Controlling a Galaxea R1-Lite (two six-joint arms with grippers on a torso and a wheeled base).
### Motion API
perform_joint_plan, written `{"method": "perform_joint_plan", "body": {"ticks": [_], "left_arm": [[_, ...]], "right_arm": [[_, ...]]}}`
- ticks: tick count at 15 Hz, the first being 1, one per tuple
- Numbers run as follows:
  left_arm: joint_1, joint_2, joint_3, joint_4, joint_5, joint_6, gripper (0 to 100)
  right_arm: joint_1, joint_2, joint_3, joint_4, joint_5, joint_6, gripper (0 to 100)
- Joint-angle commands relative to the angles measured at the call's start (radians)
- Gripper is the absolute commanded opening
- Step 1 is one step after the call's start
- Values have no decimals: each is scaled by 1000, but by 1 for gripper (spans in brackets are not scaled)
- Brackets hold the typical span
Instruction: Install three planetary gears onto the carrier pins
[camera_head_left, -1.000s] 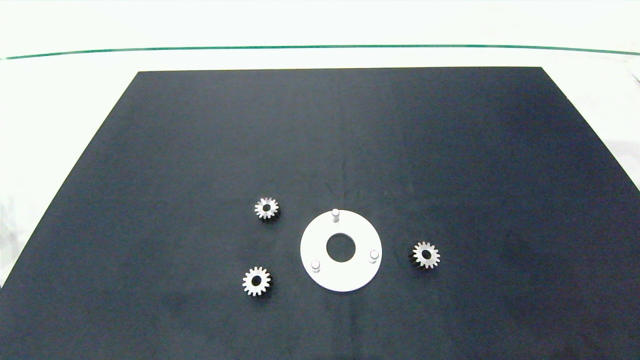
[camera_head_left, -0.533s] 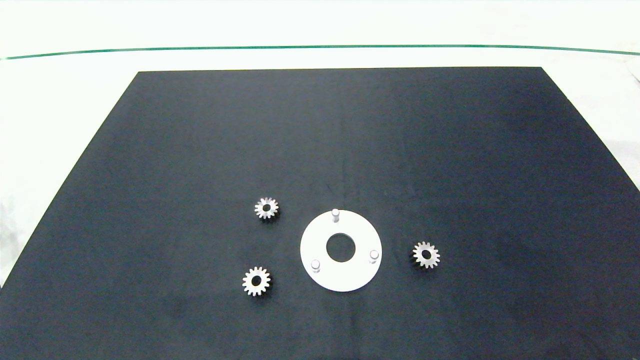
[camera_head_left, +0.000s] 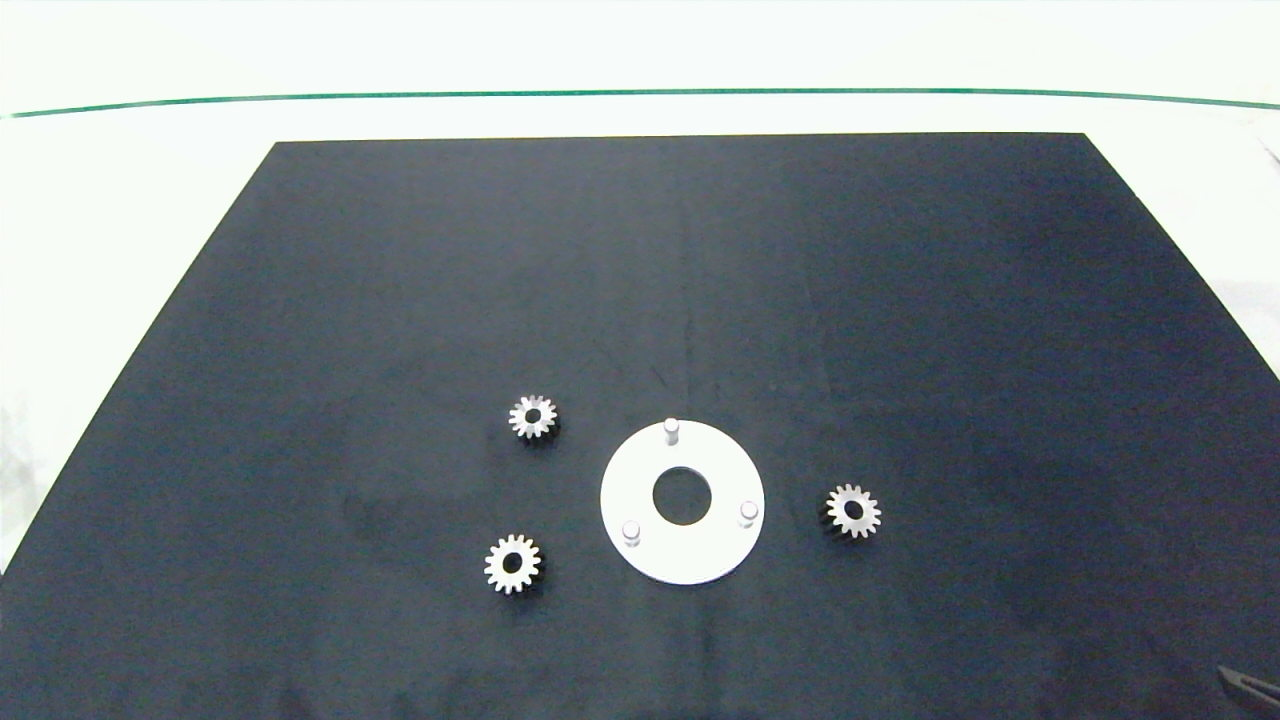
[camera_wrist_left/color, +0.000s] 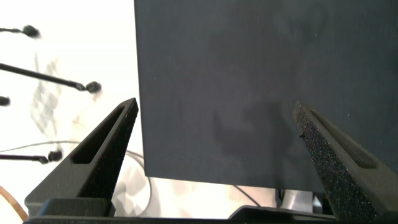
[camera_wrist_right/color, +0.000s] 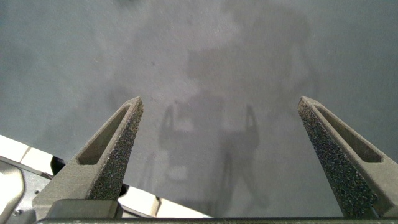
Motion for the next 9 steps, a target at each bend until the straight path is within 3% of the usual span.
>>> {"method": "perform_joint_plan", "body": {"ticks": [1, 4, 7, 9], "left_arm": [[-2, 143, -5, -3, -4, -1, 100], [-13, 302, -34, -88, -1, 20, 100], [-91, 357, -51, -89, -1, 16, 100], [-119, 391, -51, -89, -1, 2, 100]], "right_arm": [[-1, 15, 7, -3, -6, -4, 100], [53, 122, -105, -15, -9, -15, 100], [60, 256, -121, -55, 2, 21, 100], [120, 348, -111, -123, 5, 39, 100]]}}
